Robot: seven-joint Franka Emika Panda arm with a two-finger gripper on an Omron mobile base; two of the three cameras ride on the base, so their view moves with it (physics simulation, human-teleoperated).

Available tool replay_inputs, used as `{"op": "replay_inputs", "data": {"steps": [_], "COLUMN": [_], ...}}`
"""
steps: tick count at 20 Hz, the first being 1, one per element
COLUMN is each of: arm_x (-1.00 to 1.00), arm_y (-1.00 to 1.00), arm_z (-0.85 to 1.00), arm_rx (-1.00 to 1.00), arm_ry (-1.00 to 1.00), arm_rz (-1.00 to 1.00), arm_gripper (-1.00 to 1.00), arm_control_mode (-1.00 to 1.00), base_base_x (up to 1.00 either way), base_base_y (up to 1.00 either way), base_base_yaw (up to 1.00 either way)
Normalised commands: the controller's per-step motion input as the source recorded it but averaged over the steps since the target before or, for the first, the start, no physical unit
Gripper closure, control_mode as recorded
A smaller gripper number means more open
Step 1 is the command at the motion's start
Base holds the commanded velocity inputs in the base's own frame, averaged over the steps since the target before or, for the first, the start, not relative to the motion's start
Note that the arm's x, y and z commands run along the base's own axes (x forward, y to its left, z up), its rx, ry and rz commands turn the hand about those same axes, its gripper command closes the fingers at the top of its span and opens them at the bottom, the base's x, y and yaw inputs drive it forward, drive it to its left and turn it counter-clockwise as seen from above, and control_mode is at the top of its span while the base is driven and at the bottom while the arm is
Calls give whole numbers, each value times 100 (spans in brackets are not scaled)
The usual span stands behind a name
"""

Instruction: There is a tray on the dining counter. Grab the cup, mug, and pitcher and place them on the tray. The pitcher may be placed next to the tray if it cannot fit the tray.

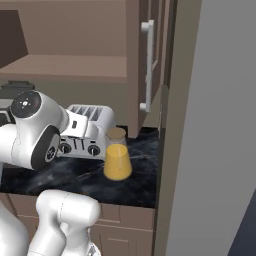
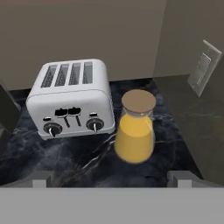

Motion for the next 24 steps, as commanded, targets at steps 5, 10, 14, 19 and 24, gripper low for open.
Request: {"op": "replay_inputs", "data": {"steps": [5, 10, 14, 19, 24], "arm_x": [4, 23, 17, 14, 13], "arm_y": [-3, -24, -27, -19, -10], "arm_z": [-2, -22, -32, -29, -31], "arm_rx": [0, 0, 0, 0, 0], "arm_ry": [1, 3, 4, 6, 6], "arm_rz": [0, 1, 2, 0, 0], "arm_gripper": [-100, -100, -100, -100, -100], "arm_control_mode": [-100, -100, -100, -100, -100], "base_base_x": [17, 0, 0, 0, 0], "base_base_y": [-12, 0, 0, 0, 0], "base_base_yaw": [0, 0, 0, 0, 0]}}
